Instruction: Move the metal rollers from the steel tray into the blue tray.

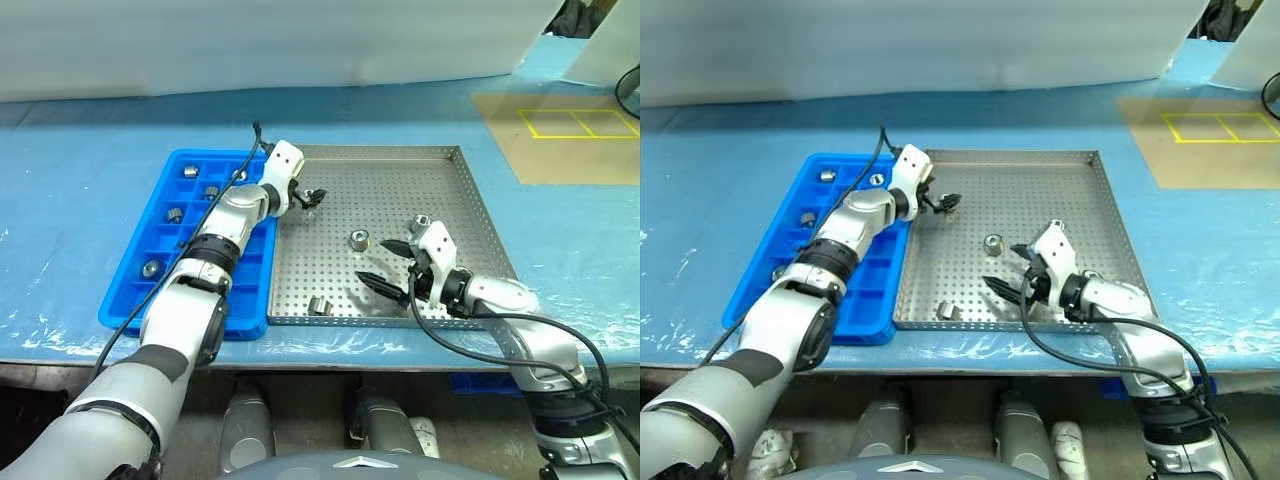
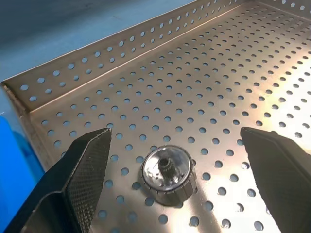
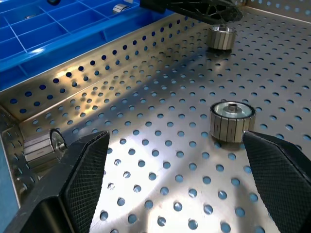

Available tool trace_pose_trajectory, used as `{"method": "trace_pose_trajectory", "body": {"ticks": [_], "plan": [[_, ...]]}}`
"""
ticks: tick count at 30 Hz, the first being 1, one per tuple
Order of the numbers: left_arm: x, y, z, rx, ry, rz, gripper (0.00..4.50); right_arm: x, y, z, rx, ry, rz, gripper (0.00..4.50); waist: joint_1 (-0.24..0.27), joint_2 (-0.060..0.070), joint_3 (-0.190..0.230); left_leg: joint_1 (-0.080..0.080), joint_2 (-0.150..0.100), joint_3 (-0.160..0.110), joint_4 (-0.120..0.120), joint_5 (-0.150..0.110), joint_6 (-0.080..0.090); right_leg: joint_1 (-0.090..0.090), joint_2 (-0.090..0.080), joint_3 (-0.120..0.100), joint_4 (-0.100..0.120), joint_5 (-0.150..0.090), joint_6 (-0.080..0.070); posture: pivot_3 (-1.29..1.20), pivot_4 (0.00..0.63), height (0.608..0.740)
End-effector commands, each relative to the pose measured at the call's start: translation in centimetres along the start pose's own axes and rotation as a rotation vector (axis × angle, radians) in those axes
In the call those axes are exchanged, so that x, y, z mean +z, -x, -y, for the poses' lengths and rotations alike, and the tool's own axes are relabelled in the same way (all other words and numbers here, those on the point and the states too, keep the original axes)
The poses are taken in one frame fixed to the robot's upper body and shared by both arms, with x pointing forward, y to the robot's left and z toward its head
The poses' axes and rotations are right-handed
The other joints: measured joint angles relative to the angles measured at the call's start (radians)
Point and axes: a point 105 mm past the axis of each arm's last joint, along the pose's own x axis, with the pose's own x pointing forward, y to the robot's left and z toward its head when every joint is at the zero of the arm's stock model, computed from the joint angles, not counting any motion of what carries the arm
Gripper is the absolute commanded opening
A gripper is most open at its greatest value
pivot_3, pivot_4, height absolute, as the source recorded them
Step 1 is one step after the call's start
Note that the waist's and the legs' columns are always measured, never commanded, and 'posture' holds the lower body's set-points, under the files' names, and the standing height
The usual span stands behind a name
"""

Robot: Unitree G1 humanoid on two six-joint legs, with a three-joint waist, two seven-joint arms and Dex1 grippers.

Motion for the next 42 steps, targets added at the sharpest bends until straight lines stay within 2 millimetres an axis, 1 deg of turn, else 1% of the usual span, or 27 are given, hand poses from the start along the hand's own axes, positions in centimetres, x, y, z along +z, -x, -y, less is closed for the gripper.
{"method": "trace_pose_trajectory", "body": {"ticks": [1,9,14,17,20,23,25,26,27,30,32,37,42], "plan": [[1.4,-0.5,0.0,-0.002,-0.055,0.005,4.47,1.4,1.0,-0.3,-0.032,0.021,0.045,4.5,-0.003,0.0,0.0,0.0,0.0,0.0,0.0,0.0,0.0,0.0,0.0,0.0,0.0,0.0,0.0,-0.37,0.15,0.74],[0.9,-0.8,-0.2,0.029,-0.182,-0.105,4.47,1.0,2.0,-0.7,-0.094,0.003,0.037,4.5,-0.026,0.0,0.0,0.0,0.0,0.0,0.0,0.0,0.001,0.001,0.0,0.0,-0.002,0.0,0.0,-0.44,0.15,0.74],[-0.3,-0.7,-0.6,0.055,-0.258,-0.194,4.47,0.8,2.4,-0.9,-0.12,-0.009,0.035,4.5,-0.032,0.0,0.0,0.0,0.0,0.0,0.0,-0.001,0.001,0.001,0.0,0.0,-0.002,0.0,0.0,-0.48,0.15,0.74],[-0.7,-0.8,-0.7,0.063,-0.293,-0.223,4.47,0.9,2.6,-1.0,-0.132,-0.011,0.038,4.5,-0.043,0.0,0.0,0.0,0.0,0.0,0.0,-0.003,0.005,0.001,0.0,0.0,-0.003,0.0,0.0,-0.49,0.15,0.74],[-1.2,-0.8,-0.6,0.064,-0.317,-0.257,4.47,1.0,2.7,-1.0,-0.143,-0.012,0.041,4.5,-0.054,0.0,0.0,0.0,0.0,0.0,0.0,-0.003,0.006,0.002,0.0,0.0,-0.004,0.0,0.001,-0.5,0.15,0.74],[-1.4,-0.8,-0.6,0.068,-0.327,-0.277,3.9,1.0,2.8,-1.0,-0.154,-0.013,0.044,4.5,-0.056,0.0,0.0,0.0,0.0,0.0,0.0,-0.004,0.006,0.002,0.0,0.0,-0.004,0.0,0.001,-0.51,0.15,0.74],[-1.5,-0.8,-0.7,0.075,-0.326,-0.284,3.2,1.0,2.9,-1.0,-0.159,-0.013,0.043,4.5,-0.057,0.0,0.0,0.0,0.0,0.0,0.001,-0.004,0.006,0.002,0.0,0.0,-0.004,0.0,0.001,-0.52,0.15,0.74],[-1.5,-0.7,-0.7,0.078,-0.326,-0.287,2.92,1.0,2.9,-1.0,-0.16,-0.013,0.043,4.5,-0.057,0.0,0.0,0.0,0.0,0.0,0.001,-0.004,0.006,0.002,0.0,0.0,-0.004,0.0,0.001,-0.52,0.15,0.74],[-1.5,-0.7,-0.8,0.078,-0.317,-0.289,2.5,1.0,2.9,-1.0,-0.162,-0.012,0.043,4.5,-0.057,0.0,0.0,0.0,0.0,0.0,0.001,-0.004,0.006,0.002,0.0,0.0,-0.004,0.0,0.001,-0.52,0.15,0.74],[-1.5,-0.6,-0.9,0.084,-0.295,-0.285,1.47,1.2,3.0,-0.9,-0.166,-0.01,0.048,4.5,-0.057,0.0,0.0,0.0,0.0,0.0,0.001,-0.004,0.007,0.003,0.0,0.0,-0.005,0.0,0.001,-0.52,0.15,0.74],[-1.6,-0.7,-0.8,0.08,-0.276,-0.283,0.9,1.4,3.1,-0.8,-0.167,-0.008,0.051,4.5,-0.058,0.0,0.0,0.001,0.0,0.001,0.001,-0.005,0.008,0.003,0.0,0.0,-0.006,0.0,0.001,-0.52,0.15,0.74],[-1.2,-0.9,-0.4,0.065,-0.178,-0.244,0.89,1.5,3.0,-0.9,-0.161,0.002,0.054,4.5,-0.058,0.0,0.0,0.001,0.0,0.001,0.001,-0.005,0.009,0.005,0.0,0.0,-0.008,0.0,0.001,-0.52,0.15,0.74],[0.2,-1.2,0.1,0.05,-0.048,-0.151,0.89,1.6,3.0,-0.8,-0.15,0.007,0.052,4.5,-0.057,0.0,0.0,0.0,0.0,0.001,0.0,-0.007,0.011,0.008,0.0,-0.001,-0.015,0.002,0.002,-0.5,0.15,0.74]]}}
